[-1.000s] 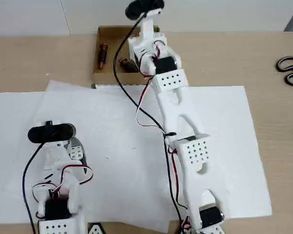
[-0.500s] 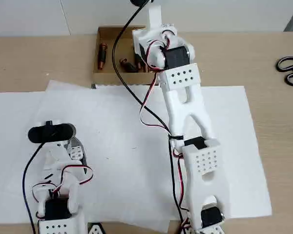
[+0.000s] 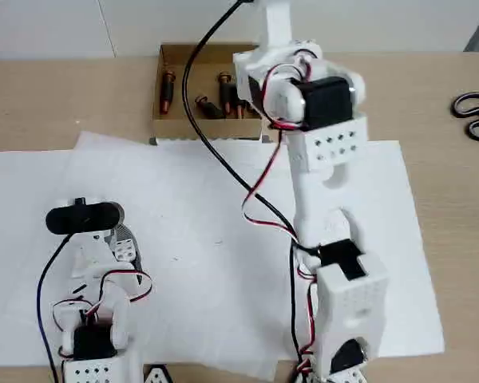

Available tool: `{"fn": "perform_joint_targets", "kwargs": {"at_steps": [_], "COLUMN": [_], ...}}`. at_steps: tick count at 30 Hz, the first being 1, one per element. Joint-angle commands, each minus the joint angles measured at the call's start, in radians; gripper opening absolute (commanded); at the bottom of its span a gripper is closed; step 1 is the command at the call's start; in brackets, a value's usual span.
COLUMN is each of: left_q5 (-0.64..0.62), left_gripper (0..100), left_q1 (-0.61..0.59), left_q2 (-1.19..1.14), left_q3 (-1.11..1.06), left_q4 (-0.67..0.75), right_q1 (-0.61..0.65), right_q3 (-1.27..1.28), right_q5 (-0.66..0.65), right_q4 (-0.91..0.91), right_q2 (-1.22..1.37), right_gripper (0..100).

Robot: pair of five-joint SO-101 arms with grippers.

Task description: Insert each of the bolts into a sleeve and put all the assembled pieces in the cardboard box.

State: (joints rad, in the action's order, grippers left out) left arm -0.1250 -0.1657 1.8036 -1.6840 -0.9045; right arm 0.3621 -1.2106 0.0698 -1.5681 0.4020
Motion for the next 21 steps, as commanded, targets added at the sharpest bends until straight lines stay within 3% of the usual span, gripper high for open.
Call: {"fn": "perform_joint_targets", "kwargs": {"at_steps": [1, 10, 21], "left_q5": [0.0, 0.0, 0.0], "left_gripper": [1, 1, 1], "left_q1": [-0.005, -0.005, -0.005], "left_q2": [0.009, 0.009, 0.009], "left_q3": [0.004, 0.004, 0.004], "left_q4": [0.021, 0.021, 0.021], "right_q1": [-0.012, -0.053, -0.154], "right_q3": [-0.046, 0.058, 0.624], "right_q5": [-0.006, -0.008, -0.005], "right_q4": [-0.099, -0.116, -0.107], "right_q2": [-0.127, -0.351, -0.877], "right_gripper": [18.7, 18.7, 18.7]}}
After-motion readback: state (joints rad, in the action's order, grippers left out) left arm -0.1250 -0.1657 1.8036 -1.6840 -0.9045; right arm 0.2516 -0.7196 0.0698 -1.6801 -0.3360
